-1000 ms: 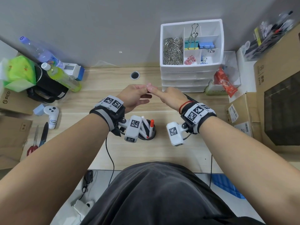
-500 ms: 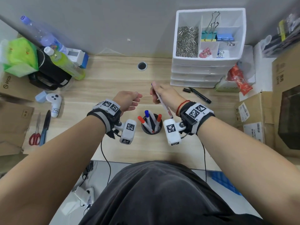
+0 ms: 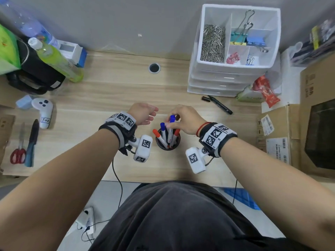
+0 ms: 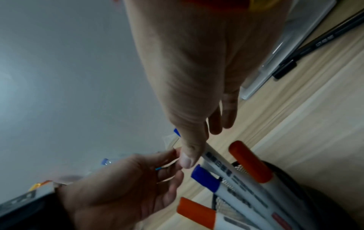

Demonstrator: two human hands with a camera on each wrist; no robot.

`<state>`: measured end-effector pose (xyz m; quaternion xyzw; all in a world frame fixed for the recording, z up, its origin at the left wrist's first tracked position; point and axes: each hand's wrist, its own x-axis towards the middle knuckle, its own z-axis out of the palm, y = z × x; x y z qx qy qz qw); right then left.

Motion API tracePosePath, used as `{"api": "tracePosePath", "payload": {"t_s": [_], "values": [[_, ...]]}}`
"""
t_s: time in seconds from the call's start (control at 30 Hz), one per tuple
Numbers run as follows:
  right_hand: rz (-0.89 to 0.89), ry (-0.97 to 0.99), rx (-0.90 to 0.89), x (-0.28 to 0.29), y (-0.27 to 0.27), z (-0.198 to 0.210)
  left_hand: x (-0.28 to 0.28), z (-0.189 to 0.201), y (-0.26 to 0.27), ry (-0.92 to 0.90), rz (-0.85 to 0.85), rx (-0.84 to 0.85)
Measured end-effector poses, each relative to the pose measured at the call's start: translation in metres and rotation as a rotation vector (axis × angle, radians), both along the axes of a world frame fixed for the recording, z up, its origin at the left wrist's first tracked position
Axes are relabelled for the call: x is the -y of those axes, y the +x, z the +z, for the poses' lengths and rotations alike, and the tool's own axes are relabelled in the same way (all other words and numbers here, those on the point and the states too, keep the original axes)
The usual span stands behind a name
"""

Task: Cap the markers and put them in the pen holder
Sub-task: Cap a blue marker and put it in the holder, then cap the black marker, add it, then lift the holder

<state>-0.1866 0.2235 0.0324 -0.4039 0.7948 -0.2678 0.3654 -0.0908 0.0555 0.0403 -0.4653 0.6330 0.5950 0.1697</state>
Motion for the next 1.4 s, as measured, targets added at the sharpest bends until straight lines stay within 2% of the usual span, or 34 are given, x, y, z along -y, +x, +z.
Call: {"api": "tracePosePath", "payload": {"t_s": [0.1, 0.23, 0.3, 0.4, 0.53, 0.73, 0.83, 1.0, 1.17, 1.3, 1.4], "values": [[0.005, 0.039, -0.023, -0.003, -0.004, -0.007, -0.001, -0.007, -0.007, 0.009, -0.039, -0.003], [-0.245, 0.063, -0.097, -0.014, -0.037, -0.025, 0.001, -0.013, -0.019, 0.006, -0.074, -0.007], [-0.357, 0.206, -0.226, -0.03, -0.066, -0.042, 0.003, -0.016, -0.027, -0.004, -0.087, -0.002], [-0.478, 0.49, -0.329, -0.06, -0.106, -0.069, 0.005, -0.023, -0.04, -0.031, -0.113, 0.017], [-0.485, 0.696, -0.371, -0.083, -0.135, -0.099, 0.005, -0.04, -0.047, -0.057, -0.177, 0.06], [-0.348, 0.709, -0.3, -0.085, -0.135, -0.115, 0.007, -0.061, -0.049, -0.057, -0.243, 0.139], [-0.324, 0.587, -0.24, -0.078, -0.132, -0.114, 0.009, -0.065, -0.053, -0.055, -0.24, 0.158], [-0.18, 0.405, -0.232, -0.051, -0.121, -0.109, 0.011, -0.067, -0.061, -0.064, -0.232, 0.169], [-0.017, 0.384, -0.164, -0.022, -0.1, -0.118, 0.012, -0.071, -0.059, -0.071, -0.251, 0.167], [-0.075, 0.364, -0.125, -0.019, -0.089, -0.12, 0.015, -0.069, -0.055, -0.063, -0.246, 0.152], [-0.085, 0.341, -0.028, -0.016, -0.076, -0.112, 0.015, -0.072, -0.049, -0.035, -0.228, 0.162]]}}
